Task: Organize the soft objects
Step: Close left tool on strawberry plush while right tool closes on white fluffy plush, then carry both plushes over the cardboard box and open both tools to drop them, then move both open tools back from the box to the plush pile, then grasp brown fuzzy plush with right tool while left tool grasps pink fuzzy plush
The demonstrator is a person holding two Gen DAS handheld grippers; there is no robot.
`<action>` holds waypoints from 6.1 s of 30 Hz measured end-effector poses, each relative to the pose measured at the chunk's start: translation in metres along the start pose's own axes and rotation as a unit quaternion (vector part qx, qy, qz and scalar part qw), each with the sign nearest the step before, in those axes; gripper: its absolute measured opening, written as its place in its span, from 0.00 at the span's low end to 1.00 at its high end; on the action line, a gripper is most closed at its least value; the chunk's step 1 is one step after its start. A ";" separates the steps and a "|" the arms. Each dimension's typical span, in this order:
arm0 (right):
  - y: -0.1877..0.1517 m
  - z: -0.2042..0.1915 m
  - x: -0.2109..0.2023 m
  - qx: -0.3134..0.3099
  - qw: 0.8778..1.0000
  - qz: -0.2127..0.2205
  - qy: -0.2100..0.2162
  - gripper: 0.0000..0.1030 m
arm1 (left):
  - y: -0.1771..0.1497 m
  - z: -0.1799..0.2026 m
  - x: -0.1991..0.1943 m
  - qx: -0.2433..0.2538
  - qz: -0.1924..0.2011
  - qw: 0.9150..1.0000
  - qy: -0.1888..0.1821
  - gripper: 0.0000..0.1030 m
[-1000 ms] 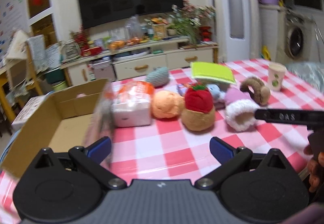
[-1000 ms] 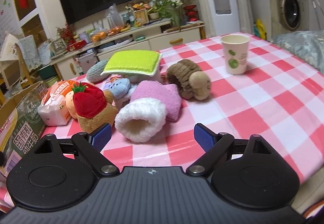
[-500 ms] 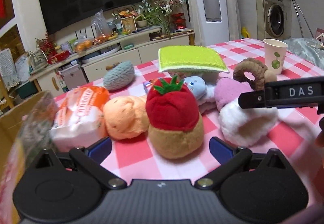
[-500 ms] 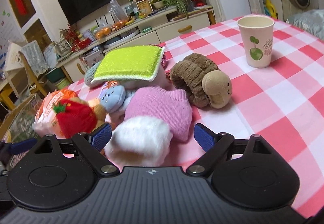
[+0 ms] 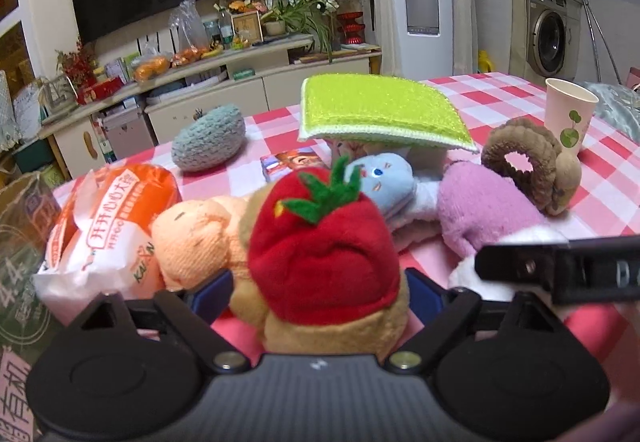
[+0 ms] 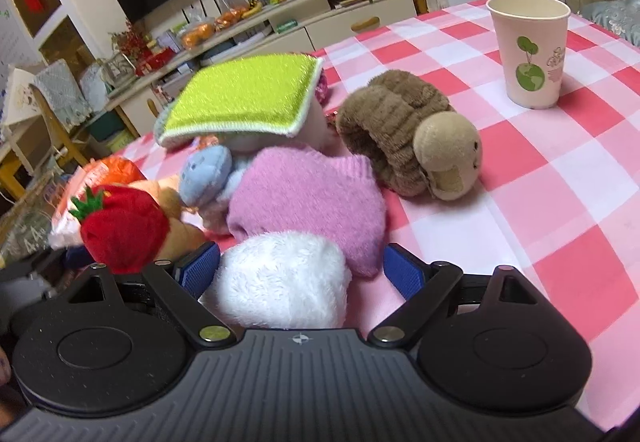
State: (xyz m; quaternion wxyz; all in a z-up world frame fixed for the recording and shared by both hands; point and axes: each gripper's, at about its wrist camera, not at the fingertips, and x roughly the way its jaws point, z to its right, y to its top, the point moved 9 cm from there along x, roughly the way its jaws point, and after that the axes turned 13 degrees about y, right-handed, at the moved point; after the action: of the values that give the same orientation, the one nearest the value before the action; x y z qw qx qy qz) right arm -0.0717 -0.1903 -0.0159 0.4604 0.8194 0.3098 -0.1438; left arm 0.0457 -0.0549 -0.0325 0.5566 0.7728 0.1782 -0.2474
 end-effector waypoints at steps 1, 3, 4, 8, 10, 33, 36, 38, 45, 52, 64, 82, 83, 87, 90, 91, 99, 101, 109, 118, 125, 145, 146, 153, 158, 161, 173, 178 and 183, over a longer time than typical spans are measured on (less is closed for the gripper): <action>-0.002 0.000 0.000 -0.002 1.000 -0.003 -0.003 1.00 | -0.001 0.000 0.001 -0.004 -0.005 1.000 -0.004 0.82; -0.005 -0.002 -0.002 -0.006 1.000 -0.007 -0.006 1.00 | -0.003 -0.004 0.002 -0.012 -0.016 1.000 -0.008 0.79; -0.006 -0.001 -0.003 -0.009 1.000 -0.007 -0.009 1.00 | -0.004 -0.006 0.002 -0.015 -0.020 1.000 -0.008 0.76; -0.014 -0.001 -0.008 -0.022 1.000 -0.012 -0.017 1.00 | -0.006 -0.015 0.003 -0.029 -0.038 0.999 -0.009 0.69; -0.018 -0.004 -0.009 -0.029 0.999 -0.012 -0.020 1.00 | -0.008 -0.021 0.002 -0.041 -0.046 0.998 -0.010 0.67; -0.013 -0.028 0.000 -0.075 0.997 0.001 -0.010 0.39 | 0.004 -0.076 -0.049 -0.085 -0.013 0.996 -0.022 0.66; -0.012 -0.036 -0.004 -0.077 0.997 0.010 -0.010 0.38 | 0.009 -0.085 -0.058 -0.095 -0.006 0.995 -0.026 0.66; -0.007 -0.041 -0.005 -0.081 0.997 0.015 -0.009 0.38 | 0.013 -0.093 -0.065 -0.103 0.001 0.994 -0.030 0.66; 0.014 -0.084 -0.007 -0.099 0.994 0.040 0.032 0.38 | 0.027 -0.130 -0.088 -0.138 0.034 0.989 -0.026 0.66; 0.031 -0.146 0.005 -0.132 0.986 0.049 0.091 0.38 | 0.024 -0.184 -0.097 -0.178 0.047 0.983 0.012 0.66; 0.034 -0.256 0.056 -0.196 0.961 0.011 0.196 0.39 | -0.007 -0.293 -0.084 -0.269 0.020 0.957 0.102 0.67; -0.039 -0.312 0.108 -0.236 0.939 -0.096 0.230 0.78 | -0.042 -0.330 -0.077 -0.282 -0.023 0.949 0.135 0.86; -0.039 -0.313 0.102 -0.233 0.940 -0.093 0.230 0.82 | -0.042 -0.328 -0.078 -0.286 -0.021 0.948 0.135 0.90; -0.027 -0.308 0.091 -0.239 0.944 -0.066 0.217 0.94 | -0.043 -0.319 -0.076 -0.278 -0.024 0.952 0.124 0.94; -0.017 -0.296 0.081 -0.243 0.949 -0.040 0.196 0.95 | -0.045 -0.305 -0.076 -0.268 -0.025 0.957 0.108 0.94; -0.014 -0.291 0.081 -0.241 0.951 -0.032 0.189 0.96 | -0.046 -0.298 -0.075 -0.267 -0.028 0.958 0.098 0.94; 0.005 -0.234 0.072 -0.187 0.973 0.010 0.133 0.98 | -0.043 -0.270 -0.073 -0.240 0.023 0.962 0.127 0.94; 0.006 -0.222 0.071 -0.175 0.977 0.014 0.120 0.98 | -0.037 -0.272 -0.074 -0.236 0.039 0.961 0.142 0.94; 0.006 -0.192 0.068 -0.137 0.985 0.029 0.098 0.99 | -0.019 -0.269 -0.058 -0.219 0.047 0.963 0.148 0.94; -0.001 -0.175 0.058 -0.135 0.987 0.036 0.074 1.00 | -0.018 -0.263 -0.057 -0.211 0.029 0.965 0.156 0.95; -0.003 -0.162 0.048 -0.145 0.987 0.050 0.037 1.00 | 0.001 -0.249 -0.071 -0.206 0.065 0.963 0.160 0.97; 0.024 -0.082 -0.006 -0.123 0.982 0.122 -0.072 1.00 | 0.035 -0.135 -0.076 -0.164 0.086 0.981 0.050 0.99; 0.024 -0.077 -0.008 -0.122 0.981 0.127 -0.080 1.00 | 0.035 -0.127 -0.075 -0.159 0.085 0.983 0.045 0.99; 0.039 -0.028 -0.030 -0.093 0.977 0.151 -0.116 1.00 | 0.028 -0.073 -0.069 -0.115 0.067 0.991 0.015 0.99; 0.047 0.002 -0.031 -0.070 0.979 0.146 -0.121 1.00 | 0.022 -0.035 -0.066 -0.083 0.055 0.995 -0.011 0.99; 0.053 0.018 -0.028 -0.059 0.982 0.143 -0.106 1.00 | 0.021 -0.012 -0.064 -0.066 0.050 0.996 -0.030 0.99; 0.076 0.059 -0.001 0.002 0.992 0.122 -0.023 1.00 | 0.009 0.064 -0.045 -0.041 0.017 0.993 -0.105 0.99; 0.082 0.065 0.009 0.024 0.993 0.113 0.015 1.00 | 0.009 0.086 -0.029 -0.046 0.006 0.992 -0.116 0.99; 0.081 0.061 0.018 0.021 0.995 0.092 0.031 1.00 | 0.010 0.099 -0.013 -0.071 -0.005 0.989 -0.128 0.99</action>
State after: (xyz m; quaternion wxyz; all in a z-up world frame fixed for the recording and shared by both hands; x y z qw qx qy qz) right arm -0.0034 -0.2663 -0.0038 0.4444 0.8582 0.2437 -0.0820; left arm 0.0225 -0.1524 -0.0429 0.6270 0.6924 0.1270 -0.3335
